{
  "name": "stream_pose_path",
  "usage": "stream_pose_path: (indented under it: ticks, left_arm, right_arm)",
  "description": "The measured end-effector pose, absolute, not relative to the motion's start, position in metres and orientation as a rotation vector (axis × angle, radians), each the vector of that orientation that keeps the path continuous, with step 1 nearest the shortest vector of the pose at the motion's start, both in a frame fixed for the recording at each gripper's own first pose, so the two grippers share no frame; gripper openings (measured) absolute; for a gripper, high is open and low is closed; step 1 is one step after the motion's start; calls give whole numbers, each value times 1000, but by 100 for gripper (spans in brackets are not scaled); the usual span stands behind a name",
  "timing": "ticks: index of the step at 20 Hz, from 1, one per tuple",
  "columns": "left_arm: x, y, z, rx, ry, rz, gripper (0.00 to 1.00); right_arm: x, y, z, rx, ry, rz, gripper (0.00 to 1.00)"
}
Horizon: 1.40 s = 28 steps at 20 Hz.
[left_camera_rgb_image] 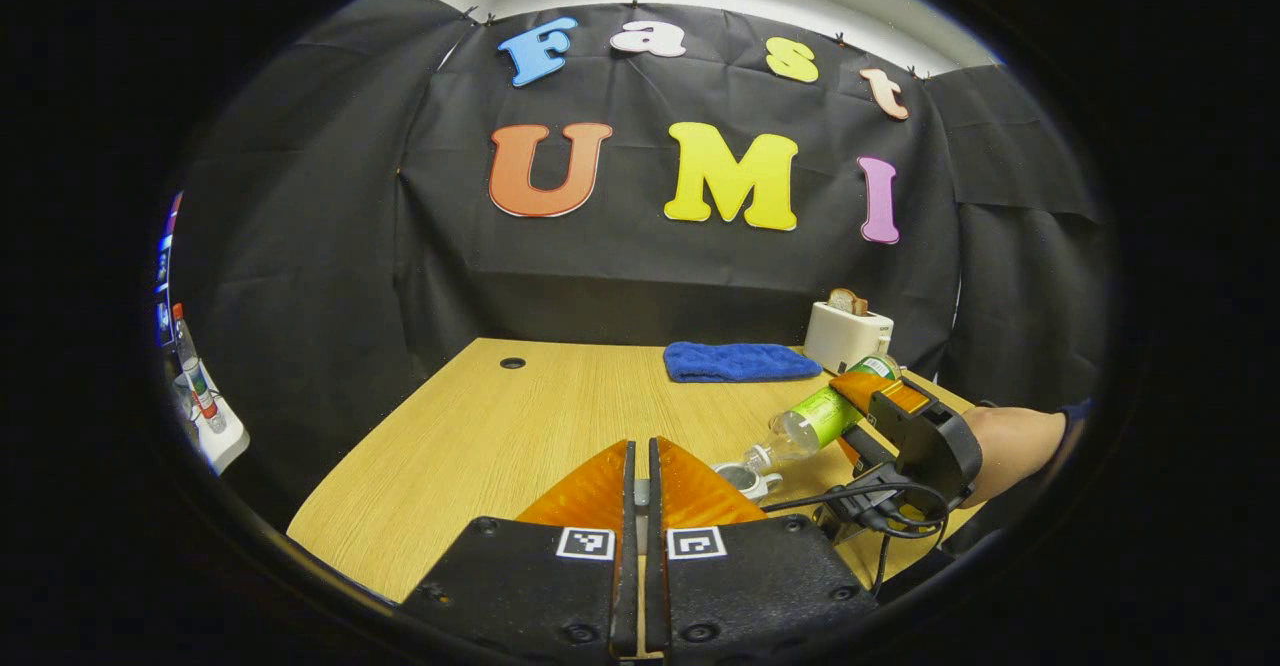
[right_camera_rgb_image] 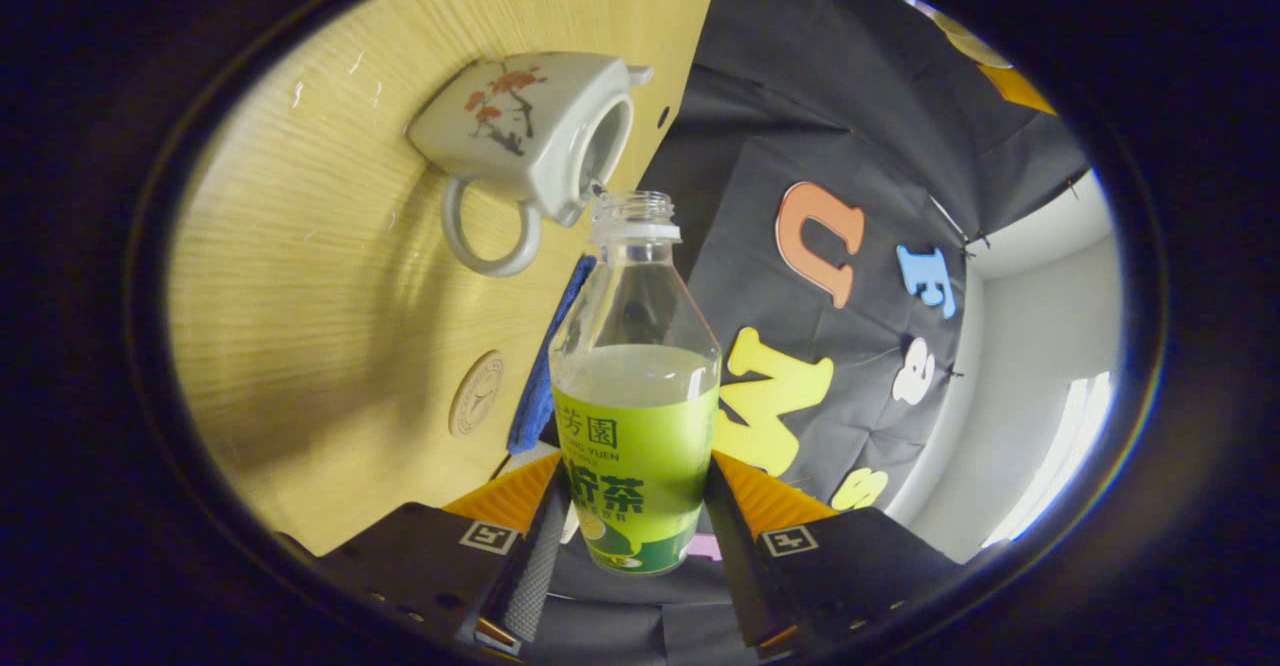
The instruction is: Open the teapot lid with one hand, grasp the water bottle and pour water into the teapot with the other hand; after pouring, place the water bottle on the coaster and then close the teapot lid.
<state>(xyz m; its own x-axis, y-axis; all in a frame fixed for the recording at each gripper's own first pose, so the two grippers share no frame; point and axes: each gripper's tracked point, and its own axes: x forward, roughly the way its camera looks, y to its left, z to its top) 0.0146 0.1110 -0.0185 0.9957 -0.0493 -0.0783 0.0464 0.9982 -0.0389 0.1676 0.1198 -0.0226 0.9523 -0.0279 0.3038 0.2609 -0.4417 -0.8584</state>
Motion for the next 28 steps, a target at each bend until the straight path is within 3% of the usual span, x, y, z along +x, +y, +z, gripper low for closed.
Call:
stream_pose_path:
  ticks: [28]
  left_arm:
    - [19, 120, -30, -19, 114, -23, 5]
  right_arm:
    - [151, 143, 25, -2128, -448, -474, 73]
